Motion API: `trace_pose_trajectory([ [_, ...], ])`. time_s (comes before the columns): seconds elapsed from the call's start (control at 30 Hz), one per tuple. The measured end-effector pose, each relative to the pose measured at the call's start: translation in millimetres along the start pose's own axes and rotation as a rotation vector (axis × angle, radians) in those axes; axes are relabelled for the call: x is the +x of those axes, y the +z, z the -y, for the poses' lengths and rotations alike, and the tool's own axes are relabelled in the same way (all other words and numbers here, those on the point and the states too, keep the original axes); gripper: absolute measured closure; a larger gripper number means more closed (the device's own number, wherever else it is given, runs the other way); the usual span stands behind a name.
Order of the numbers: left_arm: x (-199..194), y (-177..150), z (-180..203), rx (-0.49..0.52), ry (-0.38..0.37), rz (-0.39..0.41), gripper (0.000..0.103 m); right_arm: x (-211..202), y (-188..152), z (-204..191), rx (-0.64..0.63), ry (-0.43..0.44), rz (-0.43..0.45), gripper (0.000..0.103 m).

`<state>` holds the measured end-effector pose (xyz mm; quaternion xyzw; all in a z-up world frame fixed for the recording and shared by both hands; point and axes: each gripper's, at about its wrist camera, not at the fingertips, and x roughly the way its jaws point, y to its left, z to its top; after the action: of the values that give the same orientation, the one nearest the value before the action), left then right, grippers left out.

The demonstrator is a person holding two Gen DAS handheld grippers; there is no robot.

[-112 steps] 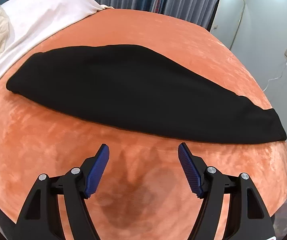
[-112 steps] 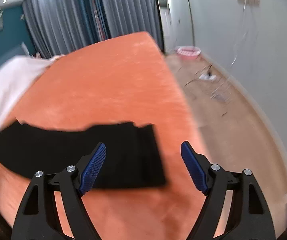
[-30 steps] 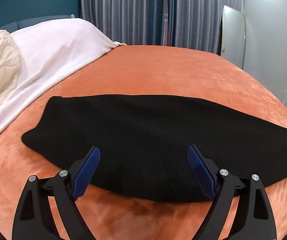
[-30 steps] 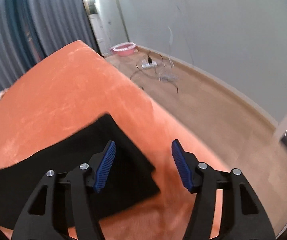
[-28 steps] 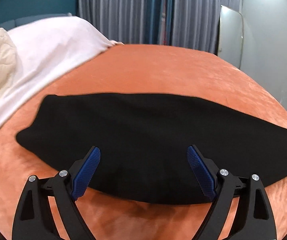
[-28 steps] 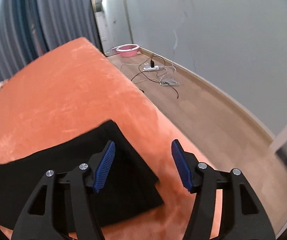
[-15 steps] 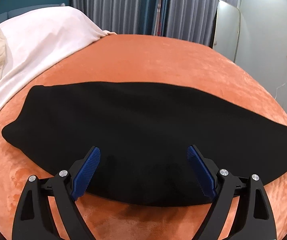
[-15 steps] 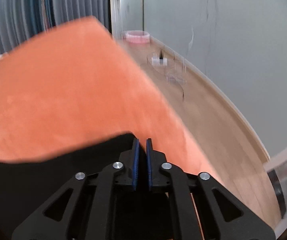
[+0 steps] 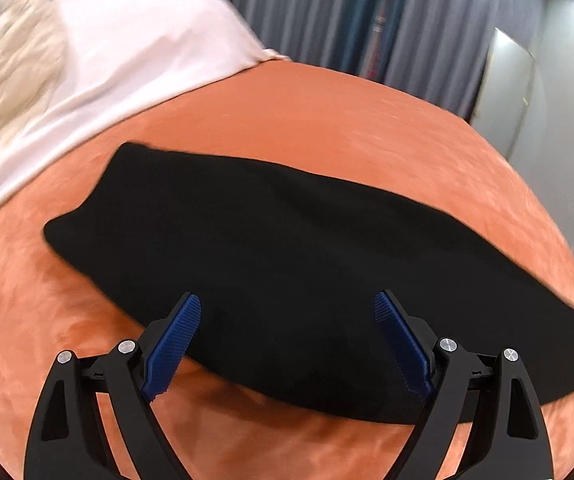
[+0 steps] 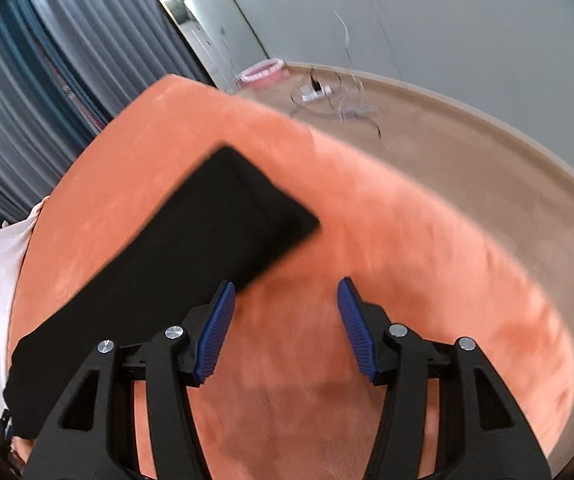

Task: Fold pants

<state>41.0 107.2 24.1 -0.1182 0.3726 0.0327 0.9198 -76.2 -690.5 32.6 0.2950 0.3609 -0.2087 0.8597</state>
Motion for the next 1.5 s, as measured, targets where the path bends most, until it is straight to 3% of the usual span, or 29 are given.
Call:
trace_pose_trajectory([
  [0.17, -5, 11, -43, -0.176, 0.017, -0.029, 0.017, -2, 4, 6, 0.093, 0.058, 0.022, 0.033],
  [0.23, -7, 13, -53, -0.219, 0.011, -0.035, 0.017, 6, 10, 1, 0.108, 0.062, 0.029, 0.033],
  [0.33, -9, 14, -56, -0.235, 0.012, -0.024, 0.017, 19, 21, -11, 0.108, 0.05, 0.035, 0.047],
  [0.37, -10, 16, -54, -0.225, 0.019, -0.018, 0.017, 21, 22, -13, 0.115, 0.035, 0.04, 0.063],
  [0.4, -10, 16, -53, -0.211, 0.031, -0.013, 0.017, 24, 23, -14, 0.13, 0.028, 0.037, 0.092],
  [0.53, -11, 22, -48, -0.163, 0.065, -0.003, 0.017, 1, 25, -55, 0.07, 0.058, 0.097, 0.093],
  [0.63, -14, 26, -52, -0.178, 0.034, 0.0, 0.017, -25, 17, -128, -0.092, 0.156, 0.113, 0.093],
  [0.83, -24, 30, -71, -0.205, 0.008, -0.005, 0.017, -45, -58, -316, -0.463, 0.41, 0.005, 0.093],
  [0.93, -27, 32, -79, -0.218, 0.0, -0.002, 0.017, -32, -117, -384, -0.611, 0.451, -0.065, 0.093],
  [1.03, -29, 38, -89, -0.242, -0.014, 0.003, 0.017, -6, -174, -425, -0.71, 0.45, -0.142, 0.093],
  [1.17, -28, 43, -99, -0.267, 0.007, 0.001, 0.017, 19, -232, -449, -0.833, 0.381, -0.18, 0.093],
  [1.33, -26, 45, -101, -0.255, -0.005, -0.025, 0.017, 28, -259, -448, -0.941, 0.319, -0.131, 0.088],
  [1.47, -23, 45, -121, -0.301, -0.033, -0.064, 0.017, 7, -256, -446, -0.915, 0.365, -0.149, 0.075],
  [1.5, -20, 45, -134, -0.352, -0.052, -0.087, 0.017, -3, -255, -443, -0.899, 0.391, -0.146, 0.065],
])
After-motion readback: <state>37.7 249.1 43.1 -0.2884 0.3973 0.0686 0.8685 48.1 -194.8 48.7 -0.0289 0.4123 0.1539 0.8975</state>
